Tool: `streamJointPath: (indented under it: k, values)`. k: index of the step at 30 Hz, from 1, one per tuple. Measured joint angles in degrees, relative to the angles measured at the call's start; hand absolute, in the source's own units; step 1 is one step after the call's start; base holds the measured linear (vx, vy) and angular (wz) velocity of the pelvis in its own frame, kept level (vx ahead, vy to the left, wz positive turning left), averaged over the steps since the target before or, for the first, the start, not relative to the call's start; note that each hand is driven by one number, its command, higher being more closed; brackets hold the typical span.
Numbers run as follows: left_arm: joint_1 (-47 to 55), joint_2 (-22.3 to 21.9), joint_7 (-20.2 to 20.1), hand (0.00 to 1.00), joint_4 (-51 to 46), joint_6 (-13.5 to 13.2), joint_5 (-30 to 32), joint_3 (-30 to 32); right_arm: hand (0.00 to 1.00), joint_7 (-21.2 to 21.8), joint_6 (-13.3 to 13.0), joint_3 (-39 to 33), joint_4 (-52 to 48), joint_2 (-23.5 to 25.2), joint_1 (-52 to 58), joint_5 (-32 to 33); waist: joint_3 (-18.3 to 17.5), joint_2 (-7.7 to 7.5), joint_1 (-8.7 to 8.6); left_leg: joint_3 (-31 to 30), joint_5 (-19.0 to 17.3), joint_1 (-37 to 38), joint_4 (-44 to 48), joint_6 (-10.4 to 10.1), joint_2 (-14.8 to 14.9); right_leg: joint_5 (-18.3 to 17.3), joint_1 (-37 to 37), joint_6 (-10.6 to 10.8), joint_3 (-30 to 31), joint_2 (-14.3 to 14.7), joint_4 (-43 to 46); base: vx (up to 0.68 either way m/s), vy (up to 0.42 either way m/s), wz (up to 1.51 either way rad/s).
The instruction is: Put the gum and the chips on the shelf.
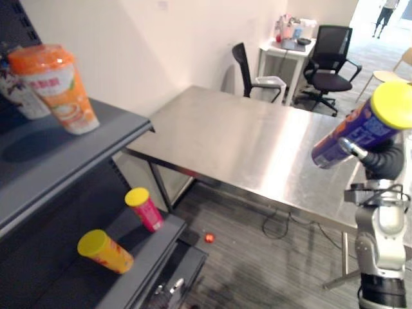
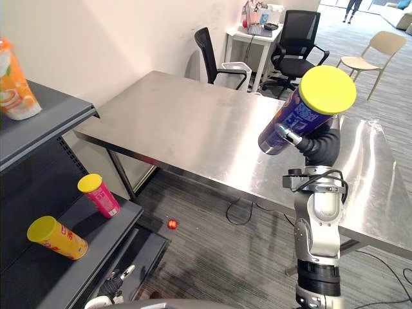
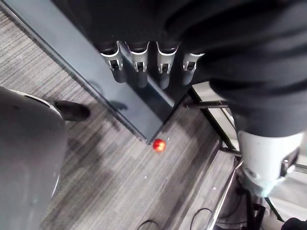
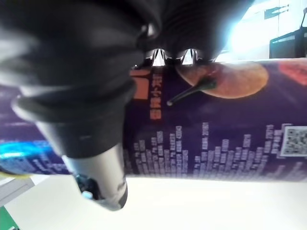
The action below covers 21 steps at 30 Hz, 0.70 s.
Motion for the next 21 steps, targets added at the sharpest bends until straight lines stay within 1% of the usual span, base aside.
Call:
streamJointPath:
  k: [2,3,4,5,6,7,8,9,10,11,12,13,14,15,17,18,19,21]
  values:
    - [0.0,0.4,-0.9,0.0,0.0,0.0,-1.6,0.0,1.0,0.1,0.0,2.1,0.1,1.7,0.4,0.0,0.3,-0.02,0.07,-2.4,-1.2,-2.5,4.2,-0.2,0.1,-0.9,0.1,-0.4,-1.9,0.0,1.5,-0.08,-0.04,0.59]
    - [0.0,0.3,-1.1,0.0,-0.2,0.0,-1.9,0.1,1.0,0.2,0.0,3.9,0.1,2.4,0.4,0.3,0.7,0.46,0.08,-5.2,-1.3,-4.9,6.4,-0.4,0.5,-1.3,-0.1,-0.9,-4.2,0.3,2.3,-0.15,-0.091,1.02]
    - [-0.1,0.2,-1.2,0.0,-0.7,-0.1,-2.0,0.3,1.0,0.2,0.0,5.0,0.1,2.9,0.4,1.8,1.5,1.35,0.3,-8.5,-1.0,-7.5,7.8,-0.9,0.9,-1.8,-0.3,-1.7,-7.3,1.0,2.8,-0.18,-0.108,1.19]
    - [-0.1,0.0,-1.2,0.0,-0.7,-0.1,-1.9,0.3,1.0,0.3,0.0,5.5,0.1,3.2,0.4,2.0,1.6,1.63,0.3,-10.4,-0.6,-9.0,8.1,-1.3,0.9,-2.5,-0.7,-2.3,-9.1,1.4,3.4,-0.22,-0.131,1.44]
    - [0.0,0.0,-1.0,0.0,-0.8,-0.1,-1.8,0.3,1.0,0.4,0.0,6.1,0.1,3.3,0.3,2.3,2.0,2.6,0.45,-13.5,-0.1,-12.1,7.7,-1.6,1.2,-3.7,-2.4,-3.6,-12.3,2.3,5.7,-0.27,-0.158,1.6]
    - [0.2,0.3,-0.7,0.0,-0.7,0.1,-1.4,0.2,1.0,0.5,0.0,6.0,0.1,3.3,0.2,2.3,2.5,3.32,0.95,-13.5,-0.7,-14.3,5.1,-1.1,2.3,-4.7,-3.9,-5.4,-14.0,3.6,6.5,-0.32,-0.223,1.73]
    - [0.2,0.5,-0.7,0.0,-0.2,0.3,-1.4,0.2,1.0,0.3,0.0,5.7,0.1,3.2,0.2,2.2,2.6,3.21,0.98,-11.2,-2.1,-14.8,3.3,0.3,2.9,-4.7,-4.2,-5.5,-15.3,3.7,5.6,-0.33,-0.186,2.07]
    - [-0.6,0.9,-0.7,0.0,0.3,0.8,-1.4,0.6,1.0,-0.1,0.0,3.4,0.2,3.1,-0.1,2.2,4.0,2.14,0.57,-3.1,-3.8,-16.3,4.4,5.3,3.6,-4.4,-4.1,-6.2,-20.2,1.3,4.7,-0.27,-0.118,2.14]
    - [-0.4,1.0,-0.7,0.0,0.5,0.8,-1.5,1.3,1.0,-0.8,0.2,1.4,0.7,3.3,-1.0,2.1,5.1,2.27,0.97,4.5,-2.2,-18.1,11.4,7.4,3.8,-4.3,-4.0,-6.4,-24.3,-1.0,5.4,-0.23,-0.073,2.01]
    - [0.4,0.7,-0.7,0.0,0.9,0.9,-1.5,1.6,1.0,-1.4,0.3,0.8,0.7,3.3,-1.3,2.0,5.6,2.1,1.06,7.2,-2.2,-18.3,14.9,7.5,4.0,-4.0,-3.9,-6.7,-25.9,-2.0,5.3,-0.15,-0.084,1.54]
    - [2.5,0.3,-0.7,0.0,1.4,1.2,-1.5,2.2,1.0,-2.0,0.3,-0.2,0.7,3.3,-1.6,1.5,5.7,2.72,1.03,10.1,-2.7,-17.3,20.3,6.8,4.5,-3.3,-3.5,-6.7,-28.9,-3.4,5.0,-0.15,-0.084,1.3]
    - [4.4,-0.4,-0.7,0.0,1.8,1.2,-1.6,3.1,1.0,-2.6,0.3,-0.9,0.7,3.3,-1.5,1.2,5.6,3.76,0.87,10.9,-4.4,-15.1,23.9,5.4,5.8,-2.4,-2.9,-6.5,-31.7,-3.7,4.3,-0.12,-0.03,1.2]
    - [5.1,-0.7,-0.8,0.0,1.8,1.2,-1.7,4.0,1.0,-2.8,0.3,-1.5,0.7,3.3,-1.5,1.2,5.6,4.06,0.87,10.9,-5.4,-13.6,24.8,4.8,6.6,-2.0,-2.8,-6.4,-32.8,-3.8,4.0,-0.14,0.023,1.06]
    - [5.9,-1.5,-0.9,0.0,1.9,1.2,-1.9,5.4,1.0,-2.9,0.3,-2.7,0.7,3.3,-1.5,1.1,5.6,4.25,0.99,11.1,-7.1,-10.6,25.2,3.7,7.8,-1.4,-2.9,-6.4,-34.8,-4.1,3.4,-0.11,0.046,0.78]
    - [6.4,-2.7,-1.2,0.0,2.4,1.3,-1.9,7.1,1.0,-3.4,0.3,-4.4,0.7,3.4,-1.5,1.1,5.5,4.42,0.91,12.4,-7.9,-7.1,24.9,3.6,9.7,-0.8,-3.2,-6.0,-37.4,-4.8,3.1,-0.14,0.114,0.88]
    - [6.5,-2.9,-1.6,0.0,2.4,1.3,-2.0,8.0,1.0,-3.8,0.3,-5.2,0.7,3.7,-1.4,1.1,5.0,5.11,0.84,12.3,-8.1,-6.0,23.2,3.3,10.0,-0.3,-3.2,-5.7,-39.0,-5.3,3.1,-0.17,0.229,1.02]
    - [6.3,-3.0,-2.0,0.0,2.2,1.2,-2.0,9.0,1.0,-4.2,0.3,-6.8,0.7,4.0,-1.1,1.1,4.9,4.89,0.8,13.2,-8.0,-5.6,20.0,3.2,8.8,0.9,-3.2,-4.9,-40.7,-5.9,2.6,-0.14,0.221,0.9]
    - [6.4,-3.0,-2.1,0.0,2.1,1.2,-1.9,9.5,1.0,-4.2,0.3,-7.6,0.5,4.3,-1.0,1.0,4.5,4.5,0.68,13.7,-8.0,-5.8,16.8,3.2,7.4,3.1,-3.0,-4.3,-42.5,-6.2,1.1,-0.11,0.231,0.66]
